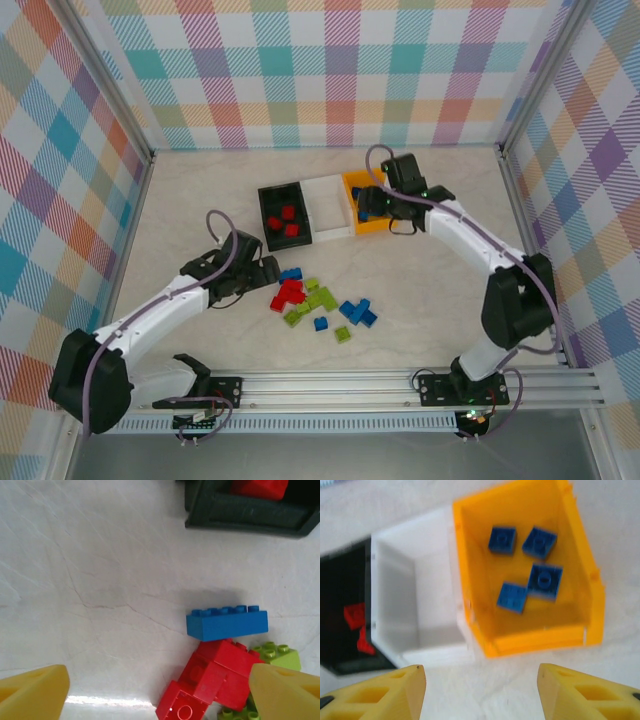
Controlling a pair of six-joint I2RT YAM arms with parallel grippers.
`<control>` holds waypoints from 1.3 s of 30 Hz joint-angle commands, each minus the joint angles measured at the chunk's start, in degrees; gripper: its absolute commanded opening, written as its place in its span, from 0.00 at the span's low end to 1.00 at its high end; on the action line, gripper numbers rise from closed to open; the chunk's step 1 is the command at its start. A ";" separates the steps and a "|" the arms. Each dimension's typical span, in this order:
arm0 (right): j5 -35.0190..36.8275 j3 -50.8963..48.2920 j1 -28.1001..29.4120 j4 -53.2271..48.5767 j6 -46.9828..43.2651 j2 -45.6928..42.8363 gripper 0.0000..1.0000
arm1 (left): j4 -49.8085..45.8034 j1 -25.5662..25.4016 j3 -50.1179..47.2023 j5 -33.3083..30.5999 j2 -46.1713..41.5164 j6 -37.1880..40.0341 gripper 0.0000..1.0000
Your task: Sort the legos into containers by color
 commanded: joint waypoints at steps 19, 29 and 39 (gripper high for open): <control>0.16 -11.46 0.88 1.93 1.82 -6.00 0.61 | -5.41 -11.81 2.07 0.78 15.24 5.48 0.66; 0.58 -11.95 0.90 1.98 1.51 -6.78 0.61 | -3.44 -12.04 3.23 -0.11 20.13 6.16 0.53; 0.71 -11.86 0.74 2.02 1.48 -6.84 0.61 | -5.77 -12.14 4.76 -3.27 17.09 5.56 0.36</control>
